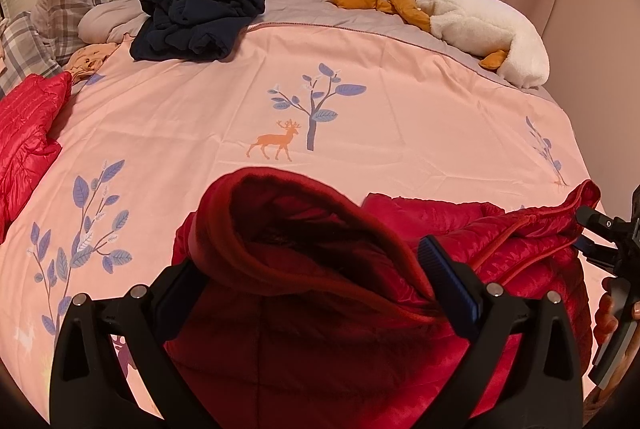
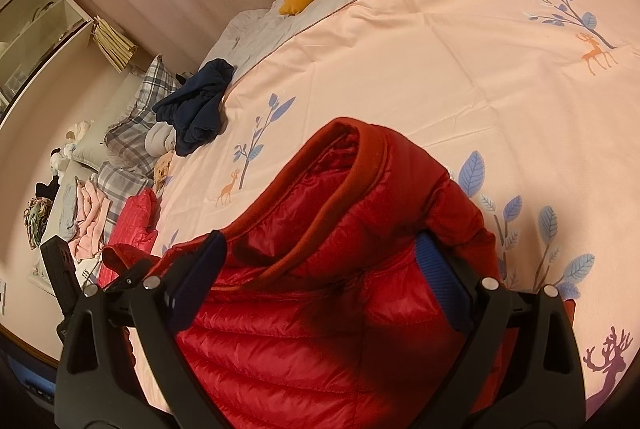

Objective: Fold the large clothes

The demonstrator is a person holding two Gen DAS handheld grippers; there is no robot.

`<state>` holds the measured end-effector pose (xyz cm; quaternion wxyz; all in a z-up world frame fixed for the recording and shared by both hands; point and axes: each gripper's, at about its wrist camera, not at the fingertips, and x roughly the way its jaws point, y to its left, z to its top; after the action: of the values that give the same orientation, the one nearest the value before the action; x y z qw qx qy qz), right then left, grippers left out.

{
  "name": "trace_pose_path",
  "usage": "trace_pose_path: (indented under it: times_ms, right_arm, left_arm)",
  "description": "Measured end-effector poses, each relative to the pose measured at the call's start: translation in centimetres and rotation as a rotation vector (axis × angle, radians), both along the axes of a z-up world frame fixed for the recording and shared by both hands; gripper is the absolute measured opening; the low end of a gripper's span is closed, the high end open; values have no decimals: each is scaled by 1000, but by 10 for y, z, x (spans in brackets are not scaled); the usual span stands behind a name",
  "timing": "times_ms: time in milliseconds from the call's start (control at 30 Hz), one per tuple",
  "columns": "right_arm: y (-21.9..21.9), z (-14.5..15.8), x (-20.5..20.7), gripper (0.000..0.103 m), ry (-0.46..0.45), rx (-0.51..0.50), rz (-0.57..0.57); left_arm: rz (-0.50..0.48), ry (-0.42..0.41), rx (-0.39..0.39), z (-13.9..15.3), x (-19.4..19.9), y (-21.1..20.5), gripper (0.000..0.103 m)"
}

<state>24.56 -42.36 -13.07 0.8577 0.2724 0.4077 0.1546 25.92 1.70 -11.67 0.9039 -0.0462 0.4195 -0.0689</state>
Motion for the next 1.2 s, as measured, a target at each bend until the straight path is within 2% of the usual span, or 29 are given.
trace_pose_path:
  times_ms: [1200]
  right_arm:
    - [4,-8,0,97,8,-7,1]
  left_arm:
    - [-1,14,18,-10,7,-1,102]
